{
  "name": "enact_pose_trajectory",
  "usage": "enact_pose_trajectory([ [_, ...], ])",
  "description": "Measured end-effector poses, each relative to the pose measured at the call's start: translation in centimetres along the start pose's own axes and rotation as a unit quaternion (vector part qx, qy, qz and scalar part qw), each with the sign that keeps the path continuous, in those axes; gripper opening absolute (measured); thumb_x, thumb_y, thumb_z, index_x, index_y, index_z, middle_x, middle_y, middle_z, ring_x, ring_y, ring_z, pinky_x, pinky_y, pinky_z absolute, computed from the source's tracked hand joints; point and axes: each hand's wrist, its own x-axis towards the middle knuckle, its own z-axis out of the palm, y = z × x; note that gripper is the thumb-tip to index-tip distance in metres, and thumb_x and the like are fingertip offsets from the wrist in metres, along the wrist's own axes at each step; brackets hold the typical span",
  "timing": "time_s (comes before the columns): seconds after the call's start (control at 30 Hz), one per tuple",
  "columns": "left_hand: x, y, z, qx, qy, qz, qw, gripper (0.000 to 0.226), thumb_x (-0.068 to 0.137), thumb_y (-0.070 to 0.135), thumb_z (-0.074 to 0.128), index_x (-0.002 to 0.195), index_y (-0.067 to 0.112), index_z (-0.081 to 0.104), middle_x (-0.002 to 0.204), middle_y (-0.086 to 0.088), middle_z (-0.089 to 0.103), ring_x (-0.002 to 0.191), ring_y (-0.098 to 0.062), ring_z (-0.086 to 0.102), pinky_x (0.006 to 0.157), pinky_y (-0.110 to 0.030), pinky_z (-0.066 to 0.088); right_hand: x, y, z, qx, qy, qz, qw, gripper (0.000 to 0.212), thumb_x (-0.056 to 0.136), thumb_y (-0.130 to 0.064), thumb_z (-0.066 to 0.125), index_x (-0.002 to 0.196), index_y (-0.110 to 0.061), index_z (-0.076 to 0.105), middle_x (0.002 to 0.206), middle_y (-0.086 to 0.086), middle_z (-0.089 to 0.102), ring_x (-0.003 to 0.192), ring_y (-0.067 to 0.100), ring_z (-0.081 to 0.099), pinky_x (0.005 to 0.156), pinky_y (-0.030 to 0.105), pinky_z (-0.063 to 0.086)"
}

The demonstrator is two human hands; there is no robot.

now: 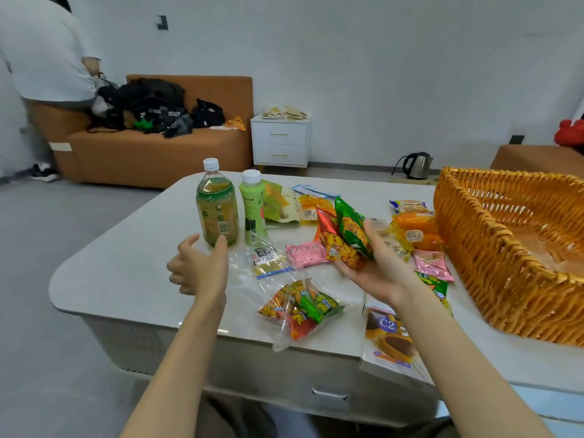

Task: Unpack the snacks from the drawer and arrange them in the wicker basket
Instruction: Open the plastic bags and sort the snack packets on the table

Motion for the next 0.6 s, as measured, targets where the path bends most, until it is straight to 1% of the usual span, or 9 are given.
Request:
enact_pose_trajectory([
  [0.07, 0.8, -0.7, -0.5, -0.024, -0.041, -0.119, 0.992, 0.072, 0.086, 0.041, 0.067, 0.143, 0.019, 0.031, 0.145, -0.016, 0.023, 0.13, -0.032, 0.027, 0.106, -0.039, 0.029, -0.1, 0.5, 0.8, 0.0, -0.016, 0.018, 1.0, 0.031, 0.085, -0.037, 0.063, 0.105, -0.014, 0.067, 0.087, 0.006, 0.076, 0.086, 0.018, 0.069, 0.071, 0.034, 0.06],
  [0.13, 1.3, -1.2, -0.8, -0.084, -0.102, -0.208, 0.969, 0.084, 0.084, 0.044, 0.068, 0.148, 0.016, 0.021, 0.151, -0.014, 0.021, 0.137, -0.032, 0.026, 0.109, -0.04, 0.03, -0.1, 1.1, 1.3, 0.01, -0.024, 0.033, 0.999, 0.034, 0.082, -0.031, 0.068, 0.11, -0.012, 0.066, 0.097, 0.009, 0.075, 0.094, 0.021, 0.069, 0.075, 0.038, 0.059],
  [0.2, 1.8, -1.5, -0.8, -0.183, -0.165, -0.282, 0.927, 0.082, 0.083, 0.041, 0.07, 0.147, 0.014, 0.027, 0.152, -0.008, 0.028, 0.134, -0.028, 0.036, 0.107, -0.038, 0.036, -0.4, 1.6, 1.8, 0.018, -0.032, 0.045, 0.998, 0.03, 0.084, -0.025, 0.069, 0.109, -0.01, 0.067, 0.098, 0.012, 0.074, 0.094, 0.024, 0.069, 0.074, 0.042, 0.06],
  [0.27, 2.1, -1.6, -0.9, -0.251, -0.207, -0.347, 0.88, 0.07, 0.087, 0.036, 0.068, 0.143, 0.01, 0.035, 0.137, -0.011, 0.042, 0.109, -0.026, 0.052, 0.095, -0.033, 0.043, -0.7, 1.8, 2.2, 0.017, -0.039, 0.052, 0.998, 0.028, 0.083, -0.022, 0.07, 0.107, -0.009, 0.067, 0.094, 0.014, 0.075, 0.09, 0.026, 0.07, 0.073, 0.043, 0.06],
  [0.33, 2.5, -1.9, -0.7, -0.273, -0.236, -0.384, 0.85, 0.048, 0.091, 0.034, 0.062, 0.128, 0.008, 0.045, 0.115, -0.012, 0.053, 0.078, -0.024, 0.053, 0.079, -0.032, 0.047, -0.9, 2.0, 2.4, 0.012, -0.046, 0.055, 0.997, 0.032, 0.079, -0.021, 0.072, 0.107, -0.009, 0.066, 0.093, 0.014, 0.075, 0.09, 0.027, 0.07, 0.074, 0.043, 0.06],
  [0.4, 2.6, -2.1, -0.4, -0.286, -0.259, -0.382, 0.84, 0.02, 0.094, 0.025, 0.053, 0.108, 0.01, 0.053, 0.096, -0.007, 0.061, 0.068, -0.022, 0.054, 0.061, -0.03, 0.05, -1.1, 2.0, 2.4, 0.009, -0.047, 0.057, 0.997, 0.035, 0.076, -0.022, 0.073, 0.108, -0.009, 0.066, 0.092, 0.014, 0.075, 0.086, 0.026, 0.072, 0.076, 0.044, 0.059],
  [0.43, 2.6, -2.1, -0.3, -0.287, -0.269, -0.363, 0.844, 0.012, 0.095, 0.019, 0.049, 0.102, 0.011, 0.055, 0.096, -0.006, 0.065, 0.069, -0.022, 0.058, 0.06, -0.031, 0.051, -1.2, 1.8, 2.3, 0.007, -0.047, 0.057, 0.997, 0.035, 0.076, -0.022, 0.073, 0.107, -0.01, 0.066, 0.092, 0.014, 0.075, 0.084, 0.026, 0.073, 0.078, 0.043, 0.059],
  [0.53, 2.1, -1.4, 0.1, -0.278, -0.303, -0.263, 0.873, 0.018, 0.097, 0.016, 0.049, 0.11, 0.01, 0.061, 0.112, -0.006, 0.068, 0.077, -0.021, 0.066, 0.069, -0.031, 0.052, -1.4, 1.3, 2.3, -0.01, -0.048, 0.039, 0.998, 0.026, 0.072, -0.022, 0.073, 0.096, -0.013, 0.072, 0.093, 0.008, 0.075, 0.088, 0.024, 0.071, 0.089, 0.038, 0.055],
  [0.6, 1.3, -0.3, 0.1, -0.274, -0.328, -0.169, 0.888, 0.026, 0.1, 0.022, 0.048, 0.117, 0.008, 0.061, 0.112, -0.003, 0.069, 0.081, -0.02, 0.068, 0.071, -0.029, 0.056, -1.7, 0.9, 2.5, -0.024, -0.05, 0.011, 0.998, 0.013, 0.071, -0.022, 0.073, 0.082, -0.016, 0.077, 0.09, 0.005, 0.074, 0.092, 0.022, 0.067, 0.095, 0.035, 0.048],
])
